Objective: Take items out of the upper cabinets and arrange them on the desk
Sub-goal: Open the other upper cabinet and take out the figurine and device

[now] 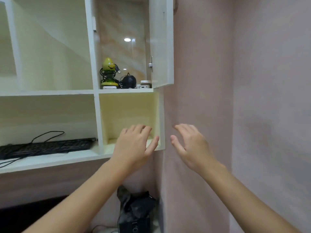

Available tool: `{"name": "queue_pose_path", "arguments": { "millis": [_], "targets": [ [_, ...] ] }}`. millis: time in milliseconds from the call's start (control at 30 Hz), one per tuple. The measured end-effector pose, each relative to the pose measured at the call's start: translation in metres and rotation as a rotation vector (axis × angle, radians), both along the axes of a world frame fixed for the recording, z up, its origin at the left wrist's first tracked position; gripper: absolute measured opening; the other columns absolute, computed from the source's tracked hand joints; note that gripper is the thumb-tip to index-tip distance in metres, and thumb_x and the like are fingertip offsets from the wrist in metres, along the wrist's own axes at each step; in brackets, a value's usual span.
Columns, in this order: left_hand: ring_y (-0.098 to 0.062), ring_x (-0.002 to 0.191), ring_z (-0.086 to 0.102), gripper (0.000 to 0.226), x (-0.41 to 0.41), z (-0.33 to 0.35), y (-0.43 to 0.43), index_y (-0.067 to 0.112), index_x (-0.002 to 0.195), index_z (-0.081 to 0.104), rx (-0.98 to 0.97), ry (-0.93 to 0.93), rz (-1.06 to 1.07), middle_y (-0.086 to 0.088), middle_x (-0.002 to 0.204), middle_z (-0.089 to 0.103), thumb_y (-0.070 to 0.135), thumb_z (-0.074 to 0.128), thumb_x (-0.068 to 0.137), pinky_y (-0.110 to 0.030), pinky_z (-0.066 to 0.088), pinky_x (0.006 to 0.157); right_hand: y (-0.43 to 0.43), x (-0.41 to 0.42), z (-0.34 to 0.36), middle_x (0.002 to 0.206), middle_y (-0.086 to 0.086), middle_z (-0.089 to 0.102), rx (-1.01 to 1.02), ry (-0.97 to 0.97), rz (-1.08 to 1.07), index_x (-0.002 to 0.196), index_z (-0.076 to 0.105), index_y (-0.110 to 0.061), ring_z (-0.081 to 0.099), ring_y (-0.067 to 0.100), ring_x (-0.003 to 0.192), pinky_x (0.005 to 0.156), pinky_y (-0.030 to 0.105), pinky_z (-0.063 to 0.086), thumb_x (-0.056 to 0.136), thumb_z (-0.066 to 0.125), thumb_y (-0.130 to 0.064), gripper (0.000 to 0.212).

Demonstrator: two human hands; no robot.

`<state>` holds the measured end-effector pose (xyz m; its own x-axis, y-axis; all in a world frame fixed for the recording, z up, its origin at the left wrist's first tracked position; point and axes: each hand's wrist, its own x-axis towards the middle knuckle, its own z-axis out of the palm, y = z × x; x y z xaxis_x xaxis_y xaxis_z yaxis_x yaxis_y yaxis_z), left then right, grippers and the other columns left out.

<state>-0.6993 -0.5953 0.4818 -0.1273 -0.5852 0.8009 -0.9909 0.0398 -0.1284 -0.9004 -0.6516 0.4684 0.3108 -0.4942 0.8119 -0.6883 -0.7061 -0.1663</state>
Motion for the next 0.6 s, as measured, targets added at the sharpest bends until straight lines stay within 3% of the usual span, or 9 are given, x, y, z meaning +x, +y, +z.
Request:
{"name": "queue_pose_path", "arguments": {
  "millis": [300,600],
  "targets": [
    [-0.028,0.093,0.064,0.046,0.045,-0.169,0.051,0.015,0.109,0.068,0.257,0.09,0.125,-0.002,0.107,0.069,0.047,0.039,0.096,-0.04,0.05,0.08,0.02,0.025,-0.173,0.123,0.002,0.068,0.219,0.245,-0.018,0.126,0.065,-0.01,0.063,0.024,0.112,0.091,0.036,0.054,0.093,0.043,-0.045,0.052],
    [-0.027,0.095,0.065,0.053,0.123,-0.206,0.063,0.016,0.113,0.067,0.391,0.096,0.259,-0.003,0.107,0.07,0.051,0.032,0.097,-0.042,0.053,0.082,0.013,0.089,-0.201,0.134,0.001,0.063,0.292,0.336,0.002,0.133,0.061,-0.013,0.057,0.022,0.123,0.098,0.038,0.05,0.094,0.038,-0.049,0.058]
  ]
}}
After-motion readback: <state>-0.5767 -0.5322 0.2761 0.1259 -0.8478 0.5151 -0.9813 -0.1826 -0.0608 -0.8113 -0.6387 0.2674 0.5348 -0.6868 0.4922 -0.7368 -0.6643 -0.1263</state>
